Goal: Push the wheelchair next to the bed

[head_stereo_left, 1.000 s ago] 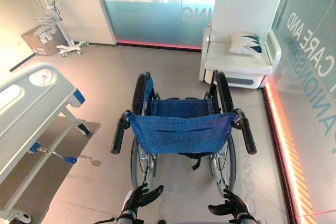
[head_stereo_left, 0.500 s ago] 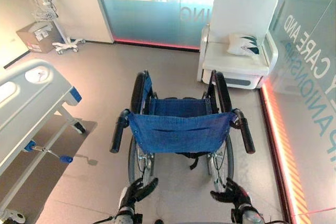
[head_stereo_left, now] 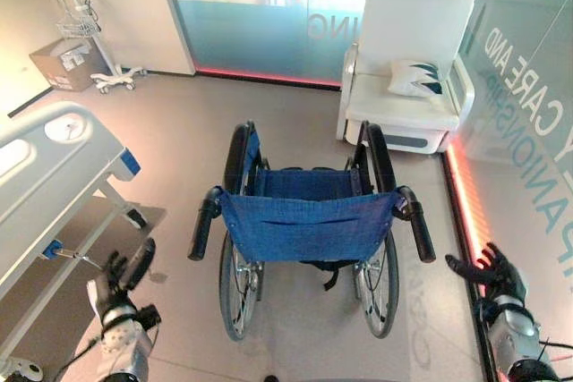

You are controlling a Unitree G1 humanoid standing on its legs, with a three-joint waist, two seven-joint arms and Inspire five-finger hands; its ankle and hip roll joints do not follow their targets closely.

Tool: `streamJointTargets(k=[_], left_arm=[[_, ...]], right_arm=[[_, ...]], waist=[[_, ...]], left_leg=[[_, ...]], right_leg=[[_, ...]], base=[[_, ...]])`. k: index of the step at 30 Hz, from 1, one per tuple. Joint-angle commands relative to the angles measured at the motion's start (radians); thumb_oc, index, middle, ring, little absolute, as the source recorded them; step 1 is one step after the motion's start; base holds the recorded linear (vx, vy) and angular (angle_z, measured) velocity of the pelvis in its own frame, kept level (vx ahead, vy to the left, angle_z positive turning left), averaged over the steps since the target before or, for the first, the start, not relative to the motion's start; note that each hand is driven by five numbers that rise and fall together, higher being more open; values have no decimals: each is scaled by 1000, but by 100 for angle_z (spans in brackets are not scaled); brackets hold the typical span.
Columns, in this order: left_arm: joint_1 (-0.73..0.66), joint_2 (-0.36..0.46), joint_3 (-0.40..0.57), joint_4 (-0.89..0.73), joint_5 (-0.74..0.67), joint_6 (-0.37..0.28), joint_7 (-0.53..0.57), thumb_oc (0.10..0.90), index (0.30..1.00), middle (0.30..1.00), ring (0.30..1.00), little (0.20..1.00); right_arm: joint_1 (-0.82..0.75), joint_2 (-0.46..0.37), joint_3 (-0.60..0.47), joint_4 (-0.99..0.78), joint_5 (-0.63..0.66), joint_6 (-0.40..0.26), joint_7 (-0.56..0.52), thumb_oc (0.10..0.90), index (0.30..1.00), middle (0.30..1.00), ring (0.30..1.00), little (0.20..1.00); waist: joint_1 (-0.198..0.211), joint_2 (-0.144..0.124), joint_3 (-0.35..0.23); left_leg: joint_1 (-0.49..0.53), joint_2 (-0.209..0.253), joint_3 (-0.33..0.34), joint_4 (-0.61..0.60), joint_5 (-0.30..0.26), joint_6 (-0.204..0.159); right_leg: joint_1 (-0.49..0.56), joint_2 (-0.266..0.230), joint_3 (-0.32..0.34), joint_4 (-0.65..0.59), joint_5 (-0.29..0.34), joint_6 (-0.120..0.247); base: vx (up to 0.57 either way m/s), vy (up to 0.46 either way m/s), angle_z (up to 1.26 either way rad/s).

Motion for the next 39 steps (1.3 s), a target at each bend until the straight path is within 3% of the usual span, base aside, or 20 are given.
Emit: streamJointTargets(k=[1,5,10,13,16,27,31,39], left_arm=[[-161,97,16,-17,-13,-100,32,800,900,900,900,900],[-193,142,12,-59,-6,-117,20,800,900,900,900,900],[-236,208,4,-168,33,-119,-33,800,900,900,900,900],[-234,230,7,-249,43,-89,-94,800,900,900,900,900],[-179,253,20,-433,102,-37,-200,800,900,900,900,900],[-76,286,31,-637,183,81,-365,800,900,900,900,900],[-64,321,22,-641,262,136,-329,800,900,900,900,900],[-65,362,-5,-647,419,225,-287,800,900,900,900,900]], right_arm=[[-146,-68,-16,-90,54,-126,-35,800,900,900,900,900],[-171,-95,-10,-146,57,-135,-70,800,900,900,900,900],[-200,-141,-19,-273,40,-144,-16,800,900,900,900,900],[-200,-164,-21,-350,-5,-126,-11,800,900,900,900,900],[-169,-191,-47,-489,-56,-99,1,800,900,900,900,900],[-110,-165,-58,-659,-131,-38,84,800,900,900,900,900],[-98,-181,-29,-686,-155,39,131,800,900,900,900,900],[-95,-200,11,-683,-168,132,180,800,900,900,900,900]], waist=[[9,11,-26],[8,14,-26],[8,15,-25],[9,14,-25],[15,11,-20],[23,12,-13],[20,12,-9],[19,6,-2]], left_leg=[[48,-45,-3,11,-88,11],[47,-45,-2,11,-88,9],[39,-44,-1,11,-85,7],[35,-44,-1,11,-84,7],[28,-44,-3,11,-81,8],[20,-40,8,11,-73,8],[17,-39,14,11,-67,7],[13,-38,18,11,-62,7]], right_leg=[[2,21,25,15,36,-39],[2,21,27,14,34,-39],[0,23,28,12,32,-40],[-2,23,27,10,32,-39],[-6,24,23,8,32,-37],[-11,21,13,8,37,-30],[-15,20,12,8,42,-27],[-19,18,9,8,47,-23]], base=[[0,0,0],[0,0,0],[0,0,0],[0,0,0],[-13,-10,0],[0,0,0],[-16,-3,0],[-12,-5,0]])
